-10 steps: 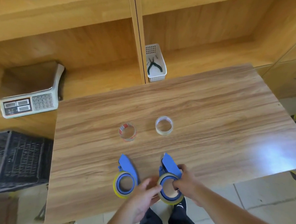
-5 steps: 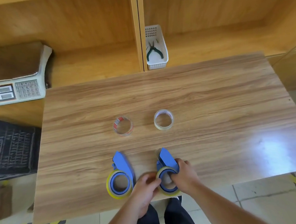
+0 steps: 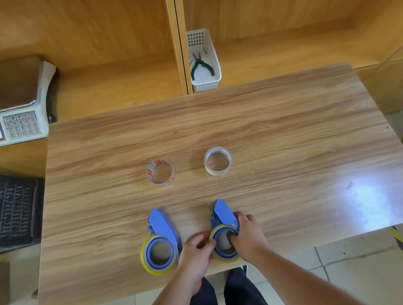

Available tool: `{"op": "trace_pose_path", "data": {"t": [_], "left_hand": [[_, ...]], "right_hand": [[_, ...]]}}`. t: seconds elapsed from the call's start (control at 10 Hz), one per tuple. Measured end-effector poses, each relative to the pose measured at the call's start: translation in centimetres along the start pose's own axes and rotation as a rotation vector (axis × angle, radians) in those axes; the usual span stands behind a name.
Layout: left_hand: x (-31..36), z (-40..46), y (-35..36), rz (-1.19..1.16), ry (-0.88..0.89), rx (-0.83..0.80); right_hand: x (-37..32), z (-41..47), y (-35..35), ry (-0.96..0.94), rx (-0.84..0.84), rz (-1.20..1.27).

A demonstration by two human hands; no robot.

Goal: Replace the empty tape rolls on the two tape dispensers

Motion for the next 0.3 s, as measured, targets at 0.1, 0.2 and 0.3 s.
{"op": "trace_pose_path", "data": {"t": [0.1,0.2,0.3], "left_hand": [[-0.1,-0.2,0.0,0.004,0.013,0.01],[0.3,-0.7,-0.3,-0.037,0.031,0.012],[0.7,-1.5,-1.0,-0.078,0.049,0.016]], "right_hand": [[0.0,0.0,0.1,0.002,-0.001,0.006],[-0.4,-0.4,-0.7,0.002,-0.016,0.015],[-0.6,-1.0,-1.6,-0.012,0.01,0.025]]}}
Point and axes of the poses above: each hand's wrist, its own z-axis towards the middle knuckle, its own y-axis out of the palm, x = y × z, the point moved 2 cm from there along z, towards the middle knuckle, and after that the axes turned 2 degrees about -z, right-handed, at the moved point
